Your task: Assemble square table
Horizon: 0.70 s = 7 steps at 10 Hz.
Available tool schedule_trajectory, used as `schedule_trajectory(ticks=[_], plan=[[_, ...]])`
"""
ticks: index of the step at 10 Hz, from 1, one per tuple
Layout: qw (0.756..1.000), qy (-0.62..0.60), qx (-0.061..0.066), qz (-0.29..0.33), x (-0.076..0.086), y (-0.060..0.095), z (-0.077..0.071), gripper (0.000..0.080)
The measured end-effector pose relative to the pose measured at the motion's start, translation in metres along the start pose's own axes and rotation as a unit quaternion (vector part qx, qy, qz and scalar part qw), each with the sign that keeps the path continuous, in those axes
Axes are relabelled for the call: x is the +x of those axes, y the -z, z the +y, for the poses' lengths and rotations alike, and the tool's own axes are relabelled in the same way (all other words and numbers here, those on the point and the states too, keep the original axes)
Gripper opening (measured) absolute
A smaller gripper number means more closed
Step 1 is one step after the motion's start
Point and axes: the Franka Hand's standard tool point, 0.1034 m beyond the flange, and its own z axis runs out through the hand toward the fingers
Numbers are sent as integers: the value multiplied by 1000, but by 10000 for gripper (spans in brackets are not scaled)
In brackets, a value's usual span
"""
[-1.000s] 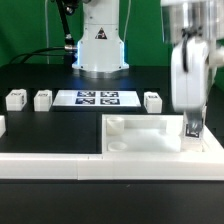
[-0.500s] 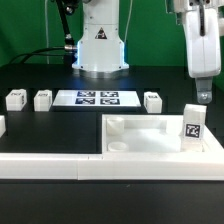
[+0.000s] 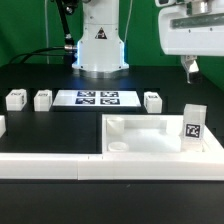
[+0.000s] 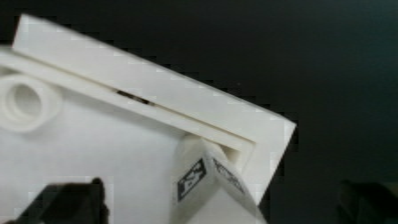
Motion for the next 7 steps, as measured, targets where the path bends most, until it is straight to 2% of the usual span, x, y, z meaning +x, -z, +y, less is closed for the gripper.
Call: schedule_trajectory(ticks=[3,4,6,7], plan=[[995,101,-1,2,2,-1,3,649],[984,177,-7,0,0,-8,22,649],[969,243,-42,-20,-7,-29,73,649],[957,286,-48,-14,-9,-33,81,649]])
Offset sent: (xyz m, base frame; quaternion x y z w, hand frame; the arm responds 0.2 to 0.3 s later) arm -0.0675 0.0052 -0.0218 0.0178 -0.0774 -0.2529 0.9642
